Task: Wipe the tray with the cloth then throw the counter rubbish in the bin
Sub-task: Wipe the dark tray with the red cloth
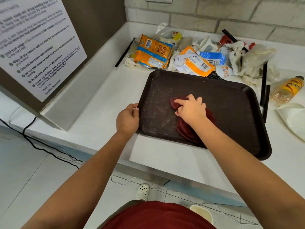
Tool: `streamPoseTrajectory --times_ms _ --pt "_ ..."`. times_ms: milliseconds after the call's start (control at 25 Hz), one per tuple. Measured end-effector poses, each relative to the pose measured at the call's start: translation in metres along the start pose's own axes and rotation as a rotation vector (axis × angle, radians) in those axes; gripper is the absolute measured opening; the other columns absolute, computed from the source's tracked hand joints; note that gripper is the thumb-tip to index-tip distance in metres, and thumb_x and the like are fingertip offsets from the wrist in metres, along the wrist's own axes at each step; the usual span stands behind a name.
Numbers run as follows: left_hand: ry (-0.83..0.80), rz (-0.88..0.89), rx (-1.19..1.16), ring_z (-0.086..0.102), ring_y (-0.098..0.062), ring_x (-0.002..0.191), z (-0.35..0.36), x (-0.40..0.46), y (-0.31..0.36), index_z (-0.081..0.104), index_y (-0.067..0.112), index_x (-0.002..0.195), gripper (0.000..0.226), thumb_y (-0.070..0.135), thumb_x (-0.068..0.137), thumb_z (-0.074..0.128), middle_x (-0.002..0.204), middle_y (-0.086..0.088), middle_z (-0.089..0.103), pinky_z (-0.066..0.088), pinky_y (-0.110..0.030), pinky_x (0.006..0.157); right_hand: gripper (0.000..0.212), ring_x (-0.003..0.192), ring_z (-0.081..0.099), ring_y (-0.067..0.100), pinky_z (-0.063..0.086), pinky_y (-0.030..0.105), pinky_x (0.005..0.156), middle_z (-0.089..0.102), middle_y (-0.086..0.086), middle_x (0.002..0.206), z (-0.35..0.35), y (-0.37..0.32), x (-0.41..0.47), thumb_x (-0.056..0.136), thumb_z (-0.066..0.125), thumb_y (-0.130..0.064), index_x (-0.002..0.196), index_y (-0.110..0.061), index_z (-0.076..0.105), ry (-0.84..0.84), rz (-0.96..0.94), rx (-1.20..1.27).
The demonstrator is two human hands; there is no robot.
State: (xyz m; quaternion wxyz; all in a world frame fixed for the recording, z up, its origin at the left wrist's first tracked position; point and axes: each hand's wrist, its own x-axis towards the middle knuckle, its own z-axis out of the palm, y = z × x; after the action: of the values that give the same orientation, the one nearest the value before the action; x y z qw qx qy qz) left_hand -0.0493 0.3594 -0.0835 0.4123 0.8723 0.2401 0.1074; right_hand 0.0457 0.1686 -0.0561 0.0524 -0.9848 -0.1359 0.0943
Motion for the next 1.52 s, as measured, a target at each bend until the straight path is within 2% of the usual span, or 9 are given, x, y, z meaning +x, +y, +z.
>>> streamPoseTrajectory --times_ms 120,400,600,720,840,1000,1120,1320,1520 --pt "0.040 -0.007 0.057 0.063 -0.026 0.093 0.003 -0.003 0.004 0.055 0.018 0.127 0.034 0.026 0.099 0.038 0.105 -0.008 0.068 0.043 -0.025 0.076 0.044 0.122 0.032 0.039 0.032 0.045 0.103 0.035 0.010 0.141 -0.006 0.017 0.009 0.092 0.045 -0.031 0.135 -0.040 0.043 -0.026 0.100 0.022" --pt "0.065 -0.053 0.066 0.064 -0.025 0.089 0.006 0.001 0.007 0.056 0.020 0.124 0.032 0.028 0.099 0.038 0.097 -0.006 0.069 0.045 -0.026 0.074 0.045 0.111 0.037 0.026 0.033 0.035 0.099 0.042 -0.003 0.137 0.001 -0.042 -0.028 0.088 0.043 -0.017 0.122 -0.044 0.056 -0.143 -0.504 0.003" --pt "0.053 -0.042 0.046 0.064 -0.026 0.089 0.004 0.002 0.004 0.057 0.021 0.124 0.031 0.028 0.098 0.040 0.098 -0.006 0.069 0.049 -0.030 0.077 0.044 0.106 0.036 0.017 0.032 0.029 0.097 0.046 -0.011 0.132 -0.003 -0.010 -0.048 0.087 0.044 -0.014 0.114 -0.044 0.062 -0.225 -0.610 0.031" --pt "0.051 -0.039 0.021 0.064 -0.026 0.090 0.004 0.002 0.003 0.058 0.020 0.123 0.031 0.027 0.098 0.041 0.100 -0.007 0.069 0.050 -0.032 0.080 0.041 0.108 0.038 0.017 0.032 0.031 0.097 0.049 -0.011 0.131 -0.006 0.023 -0.053 0.085 0.049 -0.016 0.108 -0.047 0.065 -0.192 -0.489 0.070" --pt "0.057 -0.028 0.001 0.064 -0.027 0.090 0.004 0.002 0.000 0.058 0.020 0.123 0.031 0.026 0.098 0.041 0.099 -0.007 0.070 0.052 -0.033 0.082 0.039 0.115 0.040 0.024 0.032 0.036 0.101 0.051 -0.002 0.132 -0.010 0.068 -0.050 0.083 0.055 -0.018 0.108 -0.045 0.065 -0.102 -0.213 0.117" --pt "0.057 0.003 -0.006 0.063 -0.028 0.089 0.005 0.001 -0.001 0.059 0.018 0.124 0.032 0.024 0.098 0.042 0.097 -0.009 0.069 0.052 -0.034 0.083 0.043 0.119 0.036 0.037 0.032 0.042 0.104 0.044 0.012 0.136 -0.004 0.099 -0.038 0.089 0.045 -0.023 0.128 -0.039 0.052 0.081 0.213 0.076" --pt "0.064 -0.001 -0.005 0.064 -0.029 0.088 0.005 0.002 0.000 0.058 0.016 0.124 0.032 0.024 0.098 0.042 0.096 -0.010 0.069 0.053 -0.036 0.083 0.046 0.120 0.035 0.038 0.032 0.044 0.104 0.039 0.012 0.140 -0.009 0.084 -0.017 0.089 0.044 -0.024 0.134 -0.038 0.047 0.046 0.290 0.042" --pt "0.101 -0.057 0.056 0.063 -0.028 0.088 0.009 0.001 0.004 0.058 0.016 0.120 0.029 0.023 0.098 0.040 0.094 -0.009 0.069 0.043 -0.027 0.071 0.046 0.117 0.038 0.034 0.034 0.038 0.101 0.044 0.005 0.136 -0.006 0.009 -0.015 0.085 0.048 -0.020 0.125 -0.042 0.054 -0.024 -0.048 0.039" --pt "0.103 -0.072 0.056 0.064 -0.028 0.089 0.009 0.003 0.005 0.058 0.017 0.118 0.028 0.024 0.097 0.041 0.095 -0.008 0.070 0.045 -0.028 0.074 0.044 0.116 0.038 0.029 0.031 0.038 0.103 0.042 0.002 0.139 0.005 -0.038 -0.043 0.089 0.042 -0.019 0.123 -0.044 0.055 -0.103 -0.443 0.022"
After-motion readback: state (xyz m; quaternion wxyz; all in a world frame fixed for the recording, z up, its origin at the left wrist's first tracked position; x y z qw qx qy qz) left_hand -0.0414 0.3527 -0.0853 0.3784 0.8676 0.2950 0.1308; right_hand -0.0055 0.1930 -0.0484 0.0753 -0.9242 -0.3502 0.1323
